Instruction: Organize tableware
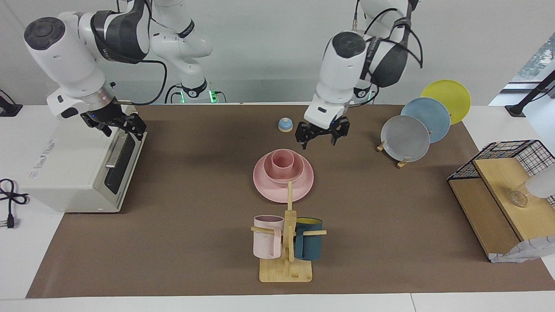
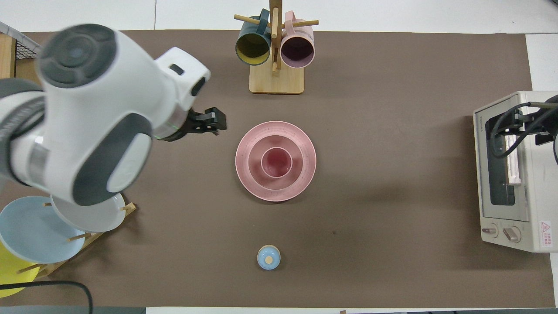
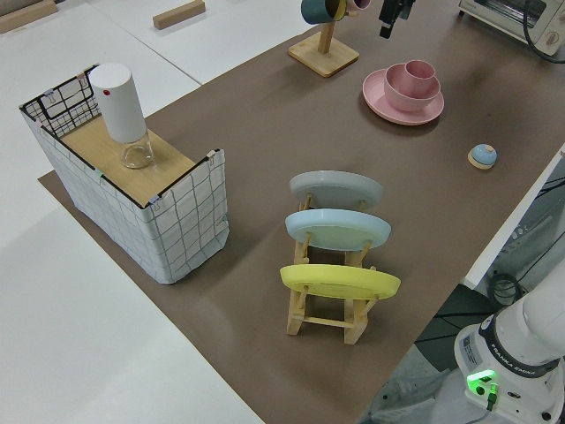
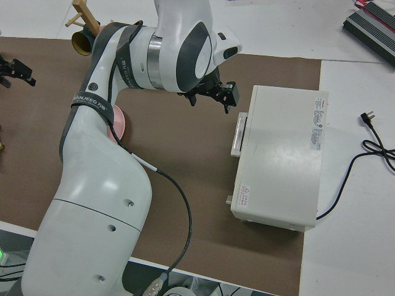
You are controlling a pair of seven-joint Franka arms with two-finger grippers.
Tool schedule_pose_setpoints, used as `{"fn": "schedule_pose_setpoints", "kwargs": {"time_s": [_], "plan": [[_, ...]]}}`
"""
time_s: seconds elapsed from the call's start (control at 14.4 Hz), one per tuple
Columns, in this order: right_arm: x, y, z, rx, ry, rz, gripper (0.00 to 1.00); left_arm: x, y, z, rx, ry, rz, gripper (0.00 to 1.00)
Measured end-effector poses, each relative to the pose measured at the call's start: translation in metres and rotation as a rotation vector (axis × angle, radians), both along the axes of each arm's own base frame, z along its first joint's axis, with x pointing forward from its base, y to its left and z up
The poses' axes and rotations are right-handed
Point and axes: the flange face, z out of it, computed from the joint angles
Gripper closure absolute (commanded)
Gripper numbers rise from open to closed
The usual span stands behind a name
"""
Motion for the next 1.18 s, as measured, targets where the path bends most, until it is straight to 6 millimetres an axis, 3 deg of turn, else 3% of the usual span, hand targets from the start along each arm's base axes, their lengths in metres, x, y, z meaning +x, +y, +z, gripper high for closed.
{"fn": "schedule_pose_setpoints", "kwargs": {"time_s": [0.21, 0.28, 0.42, 0.56, 0.84, 1.18], "plan": [[0.001, 0.0, 0.002, 0.008, -0.002, -0.003, 0.0, 0.012, 0.108, 0.025, 0.009, 0.024, -0.077, 0.0], [0.001, 0.0, 0.002, 0.009, -0.003, -0.004, 0.0, 0.014, 0.136, 0.029, 0.008, 0.028, -0.105, 0.0], [0.001, 0.0, 0.001, 0.009, 0.0, -0.004, 0.0, 0.015, 0.17, 0.029, 0.006, 0.042, -0.138, 0.0], [0.002, 0.0, -0.001, 0.009, 0.006, -0.004, 0.0, 0.009, 0.185, 0.025, 0.006, 0.062, -0.162, 0.0], [0.002, 0.001, 0.0, 0.01, 0.002, -0.002, 0.0, -0.011, 0.183, 0.014, 0.011, 0.095, -0.18, 0.0], [-0.004, 0.006, 0.026, 0.012, -0.047, 0.007, 0.0, -0.018, 0.182, 0.03, 0.013, 0.067, -0.18, 0.0]]}}
